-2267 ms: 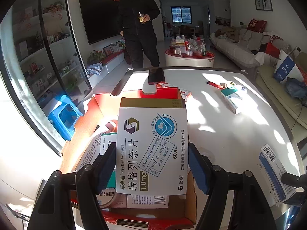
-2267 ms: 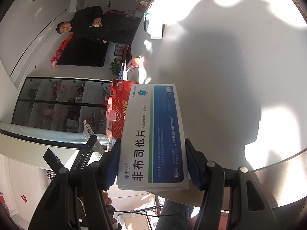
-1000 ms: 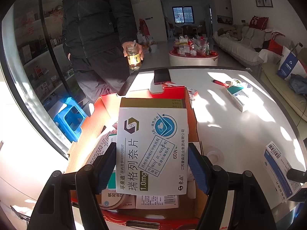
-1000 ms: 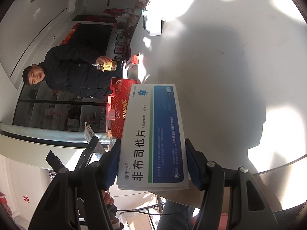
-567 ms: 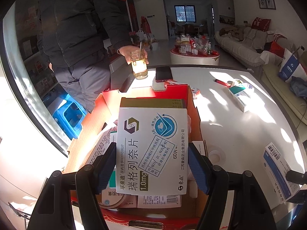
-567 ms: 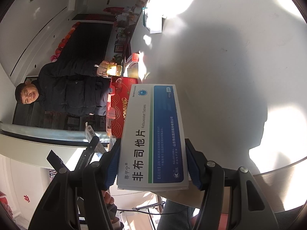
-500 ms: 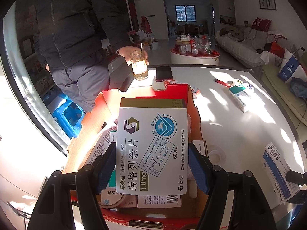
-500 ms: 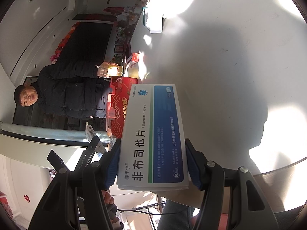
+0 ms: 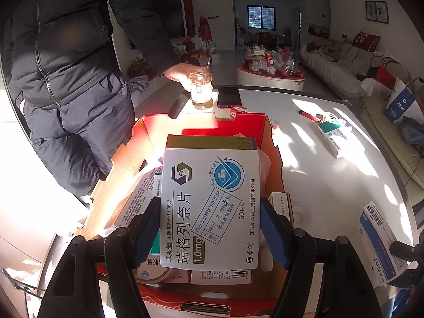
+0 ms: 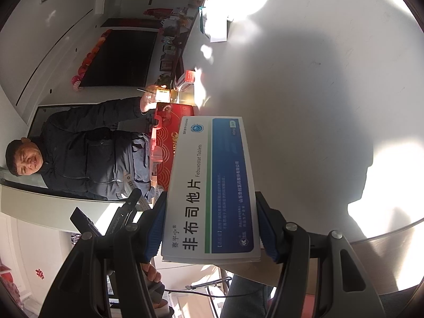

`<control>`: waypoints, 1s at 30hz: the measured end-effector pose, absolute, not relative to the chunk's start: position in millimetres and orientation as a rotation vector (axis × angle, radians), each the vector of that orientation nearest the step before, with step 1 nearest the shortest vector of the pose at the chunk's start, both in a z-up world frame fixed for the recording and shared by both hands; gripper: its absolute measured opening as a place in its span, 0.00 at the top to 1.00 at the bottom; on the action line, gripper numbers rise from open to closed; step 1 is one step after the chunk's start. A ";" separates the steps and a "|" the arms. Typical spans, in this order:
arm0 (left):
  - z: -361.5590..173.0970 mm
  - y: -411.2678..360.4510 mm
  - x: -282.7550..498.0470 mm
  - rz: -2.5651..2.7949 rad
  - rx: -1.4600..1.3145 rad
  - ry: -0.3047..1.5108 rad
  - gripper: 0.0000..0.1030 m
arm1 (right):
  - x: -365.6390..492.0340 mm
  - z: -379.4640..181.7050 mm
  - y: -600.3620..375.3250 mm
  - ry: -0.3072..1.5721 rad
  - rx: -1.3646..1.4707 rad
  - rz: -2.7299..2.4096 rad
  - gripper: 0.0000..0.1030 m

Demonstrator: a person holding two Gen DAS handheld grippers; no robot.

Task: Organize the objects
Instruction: 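Hold the repaglinide and febuxostat boxes above the red tray with both grippers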

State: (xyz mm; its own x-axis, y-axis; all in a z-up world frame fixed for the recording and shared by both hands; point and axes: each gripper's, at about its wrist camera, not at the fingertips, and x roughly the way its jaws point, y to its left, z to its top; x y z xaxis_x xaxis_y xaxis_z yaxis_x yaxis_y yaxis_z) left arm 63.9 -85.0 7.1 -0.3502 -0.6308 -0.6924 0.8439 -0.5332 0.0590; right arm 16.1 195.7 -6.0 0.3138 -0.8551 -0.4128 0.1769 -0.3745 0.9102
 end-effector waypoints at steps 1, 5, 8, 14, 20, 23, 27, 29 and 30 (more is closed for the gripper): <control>7.0 -85.8 64.6 -1.988 0.838 0.391 0.26 | 16.9 -4.2 194.5 -0.624 1.555 -1.276 0.41; 7.0 -87.2 65.2 -1.989 0.834 0.400 0.26 | 21.6 8.2 188.1 -0.554 1.518 -1.300 0.41; 6.4 -88.3 65.9 -1.988 0.831 0.407 0.26 | 26.0 18.7 177.6 -0.503 1.484 -1.311 0.41; 6.1 -94.9 74.9 -1.968 0.817 0.424 0.26 | 42.0 46.5 143.2 -0.372 1.392 -1.316 0.41; 6.7 -103.3 87.6 -1.941 0.795 0.437 0.26 | 66.5 78.0 106.4 -0.241 1.271 -1.314 0.41; 6.1 -106.7 92.2 -1.931 0.788 0.445 0.26 | 79.6 89.1 90.6 -0.173 1.218 -1.320 0.41; 6.4 -108.9 97.9 -1.923 0.781 0.445 0.26 | 91.2 98.3 71.0 -0.085 1.170 -1.348 0.41; 6.8 -110.2 99.3 -1.920 0.778 0.445 0.26 | 95.2 103.8 61.9 -0.039 1.142 -1.374 0.41; 7.1 -111.1 100.1 -1.918 0.776 0.445 0.26 | 96.4 107.1 58.3 -0.016 1.127 -1.393 0.41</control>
State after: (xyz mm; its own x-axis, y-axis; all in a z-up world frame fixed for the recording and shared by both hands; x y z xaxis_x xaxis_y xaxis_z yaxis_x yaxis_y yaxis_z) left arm 100.1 -111.1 7.1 -0.3144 -0.6580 -0.6843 0.8920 -0.4515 0.0242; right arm 96.4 58.3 107.1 0.2630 -0.7652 -0.5877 0.7517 -0.2193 0.6220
